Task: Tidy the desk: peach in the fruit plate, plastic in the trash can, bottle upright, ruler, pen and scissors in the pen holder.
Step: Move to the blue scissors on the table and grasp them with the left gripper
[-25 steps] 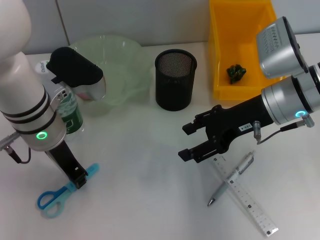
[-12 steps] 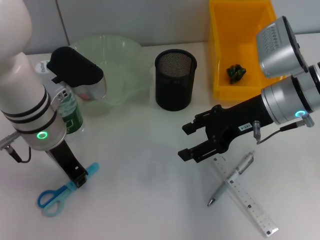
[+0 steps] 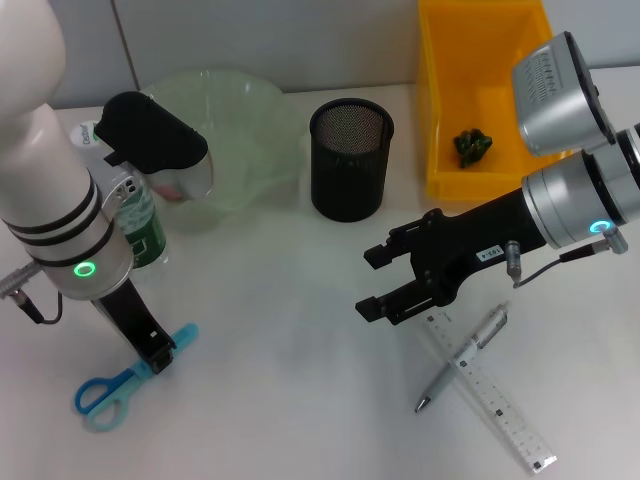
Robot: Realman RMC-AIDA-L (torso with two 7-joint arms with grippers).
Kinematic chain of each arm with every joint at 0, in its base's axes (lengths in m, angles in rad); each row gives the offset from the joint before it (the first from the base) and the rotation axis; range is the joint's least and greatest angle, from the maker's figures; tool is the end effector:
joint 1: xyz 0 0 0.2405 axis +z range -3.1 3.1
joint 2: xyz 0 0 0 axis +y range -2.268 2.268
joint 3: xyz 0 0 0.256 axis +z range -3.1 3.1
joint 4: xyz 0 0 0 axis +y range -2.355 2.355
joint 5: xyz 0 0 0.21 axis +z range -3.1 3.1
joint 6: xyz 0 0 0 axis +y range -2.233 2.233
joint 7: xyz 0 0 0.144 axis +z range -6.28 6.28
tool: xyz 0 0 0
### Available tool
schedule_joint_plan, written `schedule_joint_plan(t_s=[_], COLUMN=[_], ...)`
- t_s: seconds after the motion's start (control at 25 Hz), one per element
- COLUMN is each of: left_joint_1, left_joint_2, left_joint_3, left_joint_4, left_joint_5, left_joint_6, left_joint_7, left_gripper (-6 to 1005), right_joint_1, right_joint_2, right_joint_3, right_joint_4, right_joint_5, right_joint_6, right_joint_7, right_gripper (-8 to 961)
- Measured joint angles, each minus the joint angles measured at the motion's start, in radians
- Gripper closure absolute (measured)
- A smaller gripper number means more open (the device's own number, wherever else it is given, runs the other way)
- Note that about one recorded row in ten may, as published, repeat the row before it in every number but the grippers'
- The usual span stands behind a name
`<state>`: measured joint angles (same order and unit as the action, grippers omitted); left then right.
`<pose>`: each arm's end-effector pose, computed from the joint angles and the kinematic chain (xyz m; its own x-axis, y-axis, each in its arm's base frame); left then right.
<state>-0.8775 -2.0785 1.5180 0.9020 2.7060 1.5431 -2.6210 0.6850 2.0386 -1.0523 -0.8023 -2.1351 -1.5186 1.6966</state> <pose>-0.1876 0.3666 -0.0472 0.5753 0.6316 -0.5197 0.4766 -0.7752 -0.4146 0.2060 0.3615 -0.0167 0.9362 -0.3284 -0.1252 -0.3356 -0.9411 -0.0410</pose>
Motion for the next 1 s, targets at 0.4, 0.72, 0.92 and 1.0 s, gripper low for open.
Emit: schedule_joint_plan(t_s=[0.4, 0.72, 0.92, 1.0], left_joint_1=[-0.001, -0.002, -0.004, -0.004], left_joint_2=[0.000, -0.001, -0.001, -0.002], left_joint_3=[0.003, 0.004, 0.004, 0.004], left_joint_4=[-0.004, -0.017, -0.026, -0.026], left_joint_5=[0.002, -0.001, -0.002, -0.002], left_joint_6=[-0.003, -0.007, -0.010, -0.010], left_joint_7=[0.001, 0.009, 0.011, 0.011], left_gripper=[681, 660, 646, 641], right_joint_1=[-0.002, -0.002, -0.001, -0.001], right_joint_2=[0.000, 0.000, 0.000, 0.000], right_joint_3=[0.000, 0.000, 0.000, 0.000], right_joint_4=[0.000, 0.000, 0.000, 0.000], right_joint_5=[0.000, 0.000, 0.000, 0.000], right_joint_6=[0.000, 0.000, 0.000, 0.000], right_joint_7=[0.000, 0.000, 0.000, 0.000], right_gripper=[182, 181, 180, 180])
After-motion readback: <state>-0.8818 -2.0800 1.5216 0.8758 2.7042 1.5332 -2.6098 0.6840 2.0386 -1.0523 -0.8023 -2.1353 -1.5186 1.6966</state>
